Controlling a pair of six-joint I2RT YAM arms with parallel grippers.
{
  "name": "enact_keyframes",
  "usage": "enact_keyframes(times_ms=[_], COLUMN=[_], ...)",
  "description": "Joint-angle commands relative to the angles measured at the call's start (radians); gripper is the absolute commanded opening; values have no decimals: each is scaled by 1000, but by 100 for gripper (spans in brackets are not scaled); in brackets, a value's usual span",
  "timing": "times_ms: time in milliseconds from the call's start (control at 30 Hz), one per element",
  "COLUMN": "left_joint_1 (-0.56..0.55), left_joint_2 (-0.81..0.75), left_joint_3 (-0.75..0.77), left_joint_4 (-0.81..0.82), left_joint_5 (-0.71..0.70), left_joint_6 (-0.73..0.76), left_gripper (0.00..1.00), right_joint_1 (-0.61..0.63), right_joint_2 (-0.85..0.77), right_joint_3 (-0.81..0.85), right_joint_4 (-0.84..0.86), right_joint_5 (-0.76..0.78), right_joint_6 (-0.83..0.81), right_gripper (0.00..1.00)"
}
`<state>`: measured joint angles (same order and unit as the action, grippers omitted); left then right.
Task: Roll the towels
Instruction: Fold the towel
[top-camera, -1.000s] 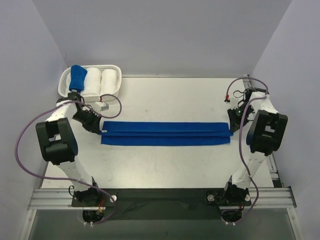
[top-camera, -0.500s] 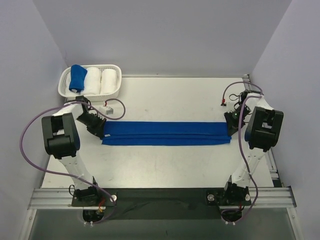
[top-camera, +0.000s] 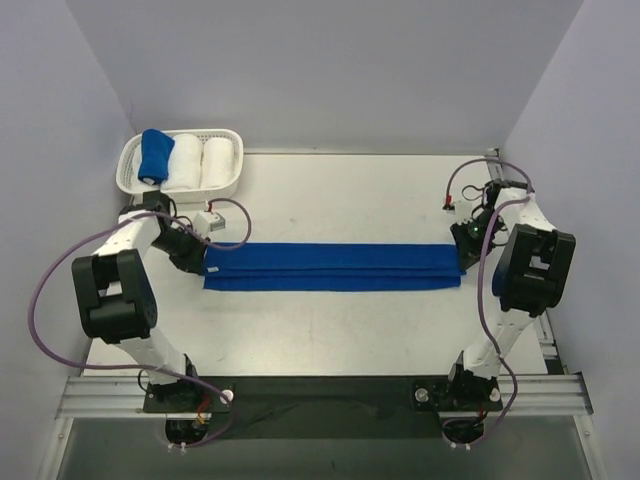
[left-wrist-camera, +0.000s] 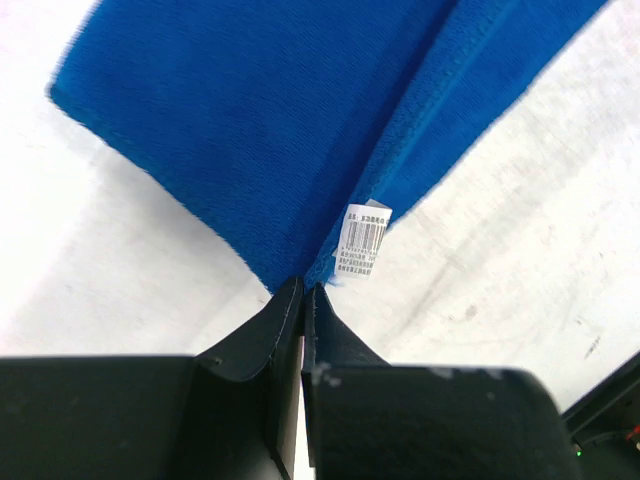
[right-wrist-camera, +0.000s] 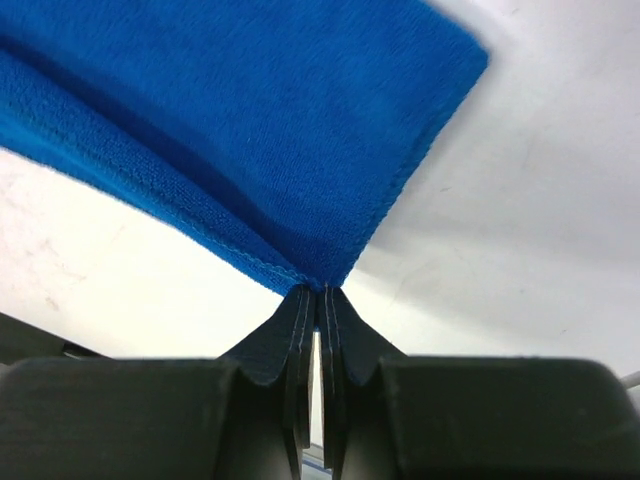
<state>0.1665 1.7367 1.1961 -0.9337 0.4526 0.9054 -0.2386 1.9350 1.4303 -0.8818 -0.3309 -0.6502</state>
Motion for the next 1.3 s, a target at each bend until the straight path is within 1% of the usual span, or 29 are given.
enact_keyframes(times_ms=[0, 33, 67, 100, 133, 167, 267, 333, 367, 433, 467, 500, 567, 700, 733, 800, 833, 867, 933, 967, 1067, 1133, 1267], left_joint_1=[5, 5, 10, 14, 27, 48, 85, 113, 119, 123, 122, 122, 122, 111, 81, 41, 16, -22, -57, -86, -122, -140, -159], left_joint_2=[-75, -84, -103, -112, -120, -129, -125, -115, -114, -117, -123, -129, -146, -187, -193, -201, -201, -203, -201, -197, -186, -183, -161], left_joint_3=[-64, -82, -101, -146, -167, -184, -211, -193, -187, -165, -159, -153, -136, -112, -107, -95, -95, -98, -116, -124, -148, -164, -181], left_joint_4=[-20, -24, -24, -22, -16, -8, 10, 12, 10, 10, 7, -7, -20, -24, -24, -22, -19, -10, 38, 53, 110, 148, 171], left_joint_5=[46, 44, 40, 32, 31, 28, 29, 43, 50, 84, 96, 125, 152, 215, 216, 212, 213, 219, 230, 233, 228, 219, 198], left_joint_6=[104, 122, 174, 205, 233, 274, 311, 302, 299, 285, 285, 285, 285, 260, 238, 213, 192, 181, 143, 138, 119, 112, 128], left_gripper=[2, 7, 10, 14, 16, 18, 25, 32, 36, 41, 45, 47, 47, 47, 47, 47, 47, 47, 49, 51, 54, 55, 55], right_joint_1=[4, 4, -4, -10, -21, -43, -83, -107, -110, -110, -107, -99, -87, -5, 43, 90, 138, 162, 211, 260, 338, 370, 420], right_joint_2=[-67, -80, -87, -91, -102, -105, -102, -102, -103, -107, -108, -113, -122, -146, -148, -149, -149, -145, -131, -123, -97, -77, -31], right_joint_3=[-68, -82, -111, -123, -131, -136, -122, -108, -103, -84, -73, -62, -39, -18, -15, -10, -10, -11, -13, -13, -16, -21, -25], right_joint_4=[-59, -59, -56, -51, -42, -39, -40, -45, -43, -49, -54, -62, -71, -72, -72, -72, -65, -60, -31, -23, 16, 39, 70], right_joint_5=[-7, 7, 13, 21, 38, 39, 50, 50, 49, 38, 14, 1, -26, -20, -17, -23, -31, -31, -28, -25, 9, 23, 70], right_joint_6=[-95, -109, -126, -156, -163, -169, -186, -190, -189, -168, -154, -146, -112, -43, -28, 16, 29, 46, 90, 101, 138, 149, 152], right_gripper=[7, 12, 15, 20, 22, 22, 17, 18, 19, 21, 23, 24, 25, 23, 23, 24, 24, 24, 24, 24, 25, 26, 27])
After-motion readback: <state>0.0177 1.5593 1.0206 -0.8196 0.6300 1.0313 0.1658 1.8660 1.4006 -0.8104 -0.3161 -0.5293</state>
